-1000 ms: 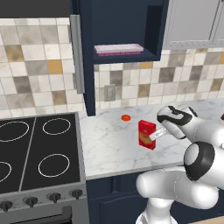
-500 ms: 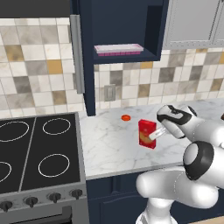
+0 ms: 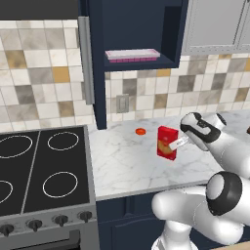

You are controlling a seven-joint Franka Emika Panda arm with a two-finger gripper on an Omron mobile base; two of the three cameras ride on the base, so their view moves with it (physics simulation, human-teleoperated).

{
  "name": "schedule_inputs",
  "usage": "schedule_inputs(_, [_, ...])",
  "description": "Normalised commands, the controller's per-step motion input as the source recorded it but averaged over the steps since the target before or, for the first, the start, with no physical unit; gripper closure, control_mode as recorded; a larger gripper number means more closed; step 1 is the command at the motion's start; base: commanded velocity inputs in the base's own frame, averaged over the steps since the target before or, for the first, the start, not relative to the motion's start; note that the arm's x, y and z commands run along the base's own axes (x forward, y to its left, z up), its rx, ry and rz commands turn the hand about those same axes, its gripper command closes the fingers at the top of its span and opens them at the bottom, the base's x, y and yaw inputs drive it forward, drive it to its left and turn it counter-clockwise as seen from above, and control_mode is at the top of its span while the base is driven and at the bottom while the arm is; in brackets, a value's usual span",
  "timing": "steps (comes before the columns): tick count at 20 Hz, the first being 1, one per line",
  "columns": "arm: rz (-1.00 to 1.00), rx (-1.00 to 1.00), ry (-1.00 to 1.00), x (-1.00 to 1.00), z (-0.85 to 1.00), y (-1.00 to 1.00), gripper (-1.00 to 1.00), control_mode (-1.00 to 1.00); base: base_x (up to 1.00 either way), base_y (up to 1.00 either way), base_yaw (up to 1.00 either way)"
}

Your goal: Pick the boxed food and boxed food from the counter and place them in the cabinets closest to them.

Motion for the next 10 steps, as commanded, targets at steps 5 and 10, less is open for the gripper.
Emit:
schedule_inputs(5, [-0.07, 0.0, -0.01, -0.18, 0.47, 0.0, 1.0, -1.0, 0.0, 0.0, 0.0])
schedule_inputs(10, [-0.07, 0.0, 0.0, -0.19, 0.46, 0.0, 1.0, -1.0, 0.0, 0.0, 0.0])
